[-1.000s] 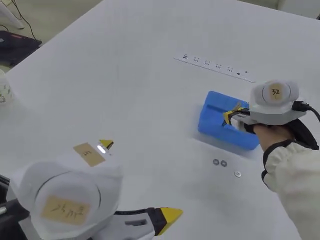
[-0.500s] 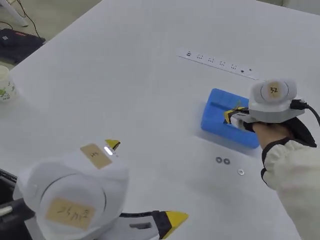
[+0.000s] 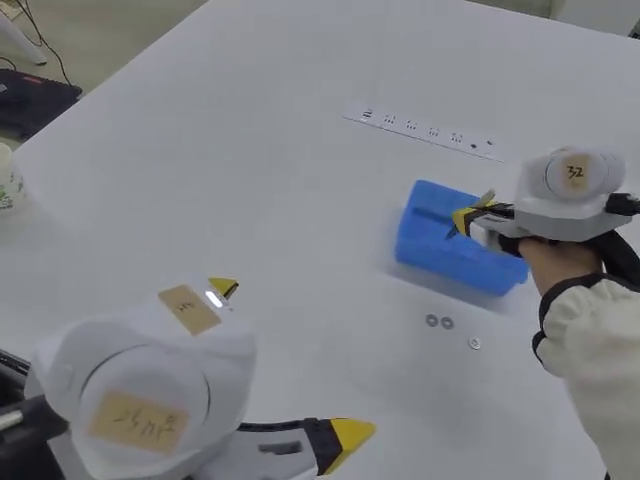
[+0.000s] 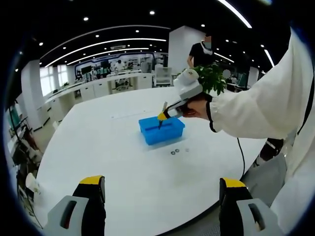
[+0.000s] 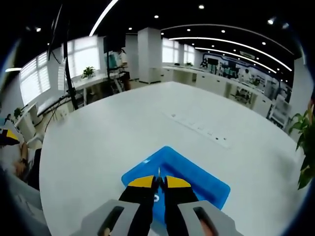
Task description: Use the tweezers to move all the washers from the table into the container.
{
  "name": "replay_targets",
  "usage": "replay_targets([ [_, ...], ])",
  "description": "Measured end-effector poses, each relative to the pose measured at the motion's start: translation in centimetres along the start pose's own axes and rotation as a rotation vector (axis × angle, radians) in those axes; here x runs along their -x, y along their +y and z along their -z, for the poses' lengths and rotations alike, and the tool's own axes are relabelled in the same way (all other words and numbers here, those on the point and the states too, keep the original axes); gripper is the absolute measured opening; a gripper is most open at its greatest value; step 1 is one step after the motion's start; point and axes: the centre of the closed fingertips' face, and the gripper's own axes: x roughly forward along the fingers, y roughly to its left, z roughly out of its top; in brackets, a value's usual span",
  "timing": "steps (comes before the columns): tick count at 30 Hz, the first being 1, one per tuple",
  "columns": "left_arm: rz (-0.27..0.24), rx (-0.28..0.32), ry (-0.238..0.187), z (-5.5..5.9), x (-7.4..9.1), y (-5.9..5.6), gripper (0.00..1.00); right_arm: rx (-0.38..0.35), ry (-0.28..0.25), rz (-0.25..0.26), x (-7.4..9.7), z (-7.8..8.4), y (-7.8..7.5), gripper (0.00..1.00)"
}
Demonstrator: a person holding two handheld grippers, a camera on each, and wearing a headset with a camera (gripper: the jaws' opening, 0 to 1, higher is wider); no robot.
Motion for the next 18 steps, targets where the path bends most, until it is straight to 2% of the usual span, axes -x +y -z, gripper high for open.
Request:
replay_targets([
  [4,0.006,-0.001,-0.005,-0.1,0.0,-0.3,0.99,-0.005,-0.048,-0.018,1.9,-1.0,0.9,0.03],
  [8,0.015,0.006,-0.029,-0.5,0.1,-0.6,0.99,-0.013,-0.076,-0.036,3.4,-0.9,1.9,0.03],
  [13,0.010,-0.003,-0.025,-0.5,0.2,-0.5,0.99,-0.018,-0.079,-0.051,4.5,0.3,3.1,0.03],
  [18,0.011,-0.008,-0.021,-0.4,0.3,-0.6,0.99,-0.043,-0.049,-0.066,4.7,2.5,4.1,0.03],
])
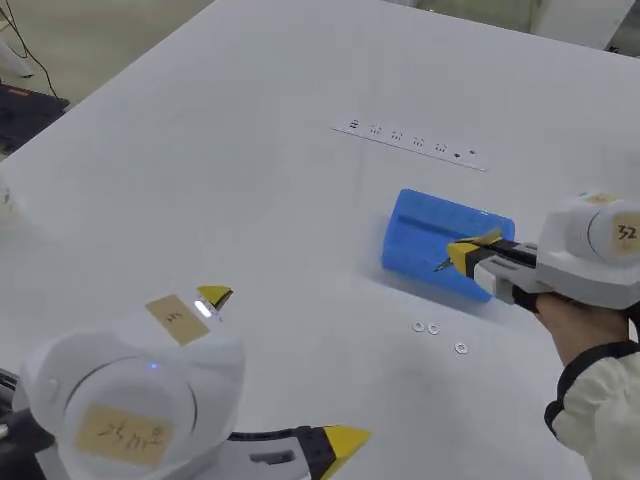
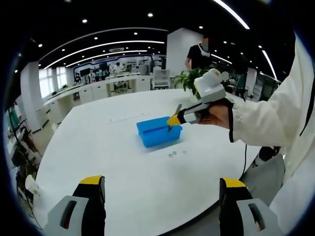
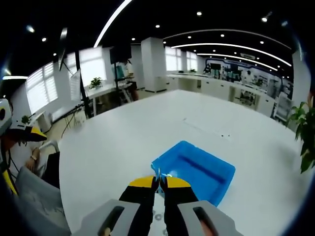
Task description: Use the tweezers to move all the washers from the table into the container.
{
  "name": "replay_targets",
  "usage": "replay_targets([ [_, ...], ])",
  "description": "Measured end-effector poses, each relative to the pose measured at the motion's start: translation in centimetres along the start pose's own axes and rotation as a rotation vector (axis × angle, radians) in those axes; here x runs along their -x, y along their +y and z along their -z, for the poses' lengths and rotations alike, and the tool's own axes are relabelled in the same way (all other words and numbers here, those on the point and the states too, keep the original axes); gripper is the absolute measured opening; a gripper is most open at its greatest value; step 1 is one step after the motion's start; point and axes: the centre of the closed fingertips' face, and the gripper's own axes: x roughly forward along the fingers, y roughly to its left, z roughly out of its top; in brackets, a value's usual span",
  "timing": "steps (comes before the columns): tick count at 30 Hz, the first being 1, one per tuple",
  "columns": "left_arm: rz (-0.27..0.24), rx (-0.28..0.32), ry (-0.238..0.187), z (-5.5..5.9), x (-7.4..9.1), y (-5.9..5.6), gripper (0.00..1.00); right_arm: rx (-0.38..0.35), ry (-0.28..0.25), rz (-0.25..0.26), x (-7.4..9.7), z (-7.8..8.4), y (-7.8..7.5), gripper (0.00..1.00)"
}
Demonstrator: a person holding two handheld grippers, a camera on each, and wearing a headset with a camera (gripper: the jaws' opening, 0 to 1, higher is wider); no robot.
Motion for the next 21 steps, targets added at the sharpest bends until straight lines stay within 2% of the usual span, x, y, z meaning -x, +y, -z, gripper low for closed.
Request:
replay_targets([
  [6,0.006,-0.008,0.007,0.0,-0.1,-0.2,0.99,-0.026,0.025,-0.015,-0.1,1.4,0.6,0.03],
  [11,0.007,-0.006,0.009,0.1,-0.1,-0.2,0.99,0.005,0.064,-0.014,-0.5,2.9,0.9,0.03],
  [21,0.012,0.003,0.016,0.5,-0.1,-0.3,0.99,0.001,0.115,-0.030,-1.5,5.2,1.2,0.03],
])
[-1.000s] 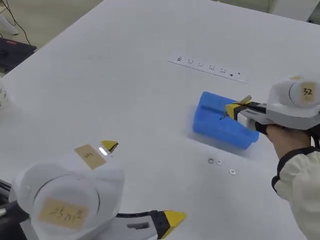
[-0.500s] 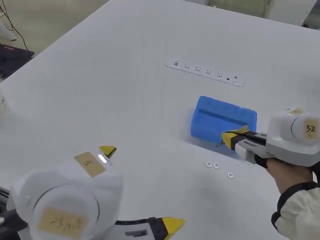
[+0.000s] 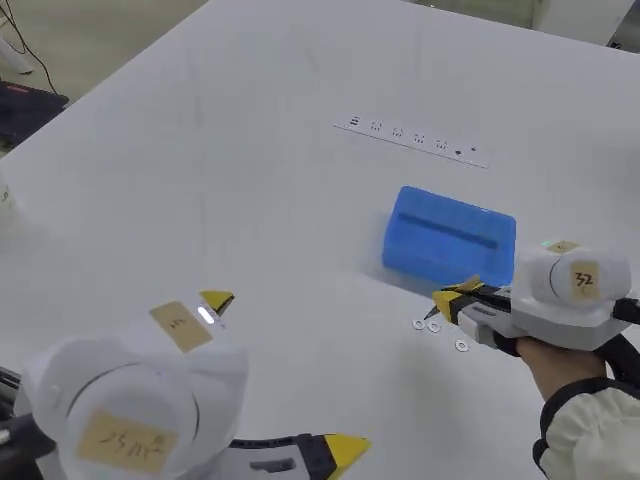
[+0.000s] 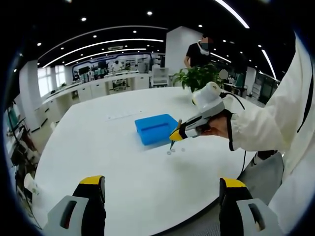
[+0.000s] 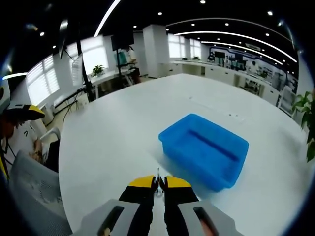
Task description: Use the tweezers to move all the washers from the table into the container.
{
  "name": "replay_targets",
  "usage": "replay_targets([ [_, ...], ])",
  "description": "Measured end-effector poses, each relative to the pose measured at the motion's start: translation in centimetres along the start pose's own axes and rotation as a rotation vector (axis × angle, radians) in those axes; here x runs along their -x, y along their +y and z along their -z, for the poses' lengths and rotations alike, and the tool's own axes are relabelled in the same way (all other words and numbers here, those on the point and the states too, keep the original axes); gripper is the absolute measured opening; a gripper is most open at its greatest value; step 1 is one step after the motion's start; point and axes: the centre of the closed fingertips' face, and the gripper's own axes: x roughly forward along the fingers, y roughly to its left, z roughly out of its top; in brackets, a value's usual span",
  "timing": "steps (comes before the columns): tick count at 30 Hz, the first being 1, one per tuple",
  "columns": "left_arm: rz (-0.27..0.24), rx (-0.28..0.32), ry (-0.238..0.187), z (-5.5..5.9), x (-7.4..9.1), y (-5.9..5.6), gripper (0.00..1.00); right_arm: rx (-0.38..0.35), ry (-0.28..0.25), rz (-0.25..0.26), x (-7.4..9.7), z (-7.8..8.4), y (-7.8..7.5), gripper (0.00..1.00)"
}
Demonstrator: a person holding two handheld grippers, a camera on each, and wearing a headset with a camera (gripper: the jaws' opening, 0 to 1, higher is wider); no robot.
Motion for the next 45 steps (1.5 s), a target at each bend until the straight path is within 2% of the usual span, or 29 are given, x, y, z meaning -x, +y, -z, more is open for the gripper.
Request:
replay_targets([
  [18,0.008,0.006,0.021,0.6,-0.1,-0.2,0.99,0.009,0.038,0.012,-1.2,0.9,-0.6,0.03],
  [24,0.009,0.009,0.027,0.8,-0.1,-0.1,0.99,0.004,0.029,0.016,-1.2,0.7,-0.5,0.03],
  [28,0.007,0.005,0.026,0.8,-0.1,-0.2,0.99,0.028,0.039,0.008,-1.0,1.0,-0.1,0.02],
  [31,0.007,0.000,0.022,0.6,-0.1,-0.2,0.99,0.028,0.044,0.010,-1.0,1.0,-0.3,0.02],
  [35,0.005,-0.006,0.016,0.4,0.0,-0.1,0.99,0.002,0.058,0.001,-0.8,0.9,-0.4,0.02],
  [39,0.003,-0.013,0.012,0.2,0.0,0.1,0.99,-0.047,0.044,-0.001,-0.4,-0.1,-0.2,0.01],
  [40,0.003,-0.015,0.012,0.1,-0.1,0.1,0.99,-0.097,0.070,-0.014,-0.4,0.1,0.1,0.02],
  [41,0.003,-0.016,0.010,0.1,-0.1,0.1,0.99,-0.111,0.082,-0.026,-0.3,0.2,0.2,0.02],
  [45,0.004,-0.025,-0.002,-0.4,0.0,0.1,0.99,-0.118,0.063,-0.033,0.4,-0.6,0.5,0.02],
])
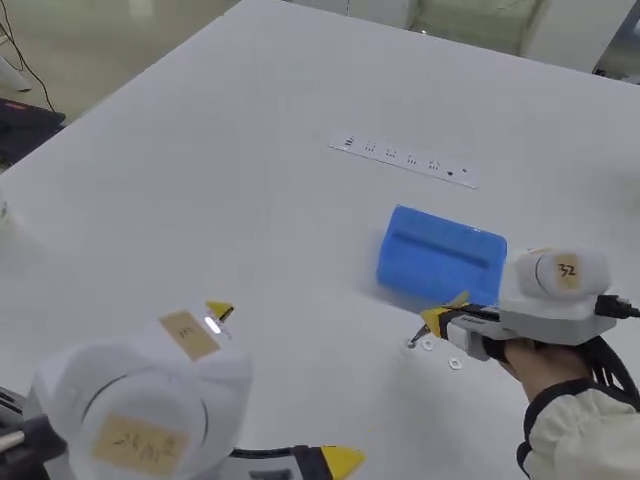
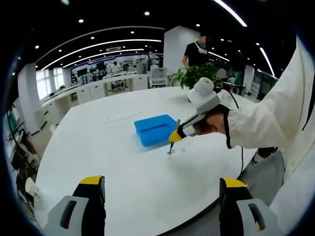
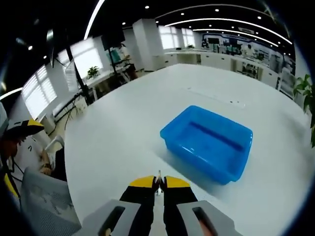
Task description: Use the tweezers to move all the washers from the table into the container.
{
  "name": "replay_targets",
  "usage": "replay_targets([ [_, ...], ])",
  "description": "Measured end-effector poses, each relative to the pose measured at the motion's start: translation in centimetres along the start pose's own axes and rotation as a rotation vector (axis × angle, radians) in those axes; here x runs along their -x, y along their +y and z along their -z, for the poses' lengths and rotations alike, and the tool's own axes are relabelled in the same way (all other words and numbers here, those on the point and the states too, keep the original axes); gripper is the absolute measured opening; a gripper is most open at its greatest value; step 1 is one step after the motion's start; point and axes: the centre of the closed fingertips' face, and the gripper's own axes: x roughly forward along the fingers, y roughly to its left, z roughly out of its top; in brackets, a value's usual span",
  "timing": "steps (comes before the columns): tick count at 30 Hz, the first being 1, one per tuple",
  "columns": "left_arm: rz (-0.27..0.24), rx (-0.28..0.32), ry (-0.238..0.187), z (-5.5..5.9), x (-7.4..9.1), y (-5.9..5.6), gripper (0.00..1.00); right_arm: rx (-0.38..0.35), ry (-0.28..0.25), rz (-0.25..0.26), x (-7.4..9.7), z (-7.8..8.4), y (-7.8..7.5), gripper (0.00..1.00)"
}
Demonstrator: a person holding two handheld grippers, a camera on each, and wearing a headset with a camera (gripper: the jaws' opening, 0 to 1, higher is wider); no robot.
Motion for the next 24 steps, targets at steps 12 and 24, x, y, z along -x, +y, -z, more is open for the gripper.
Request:
replay_targets([
  [12,0.005,-0.031,-0.006,-0.4,-0.1,-0.1,0.99,0.013,-0.040,0.013,1.8,-2.2,0.1,0.01],
  [24,0.003,-0.050,-0.010,-0.7,0.0,-0.2,0.99,0.003,-0.072,0.018,2.8,-3.6,-0.3,0.01],
])
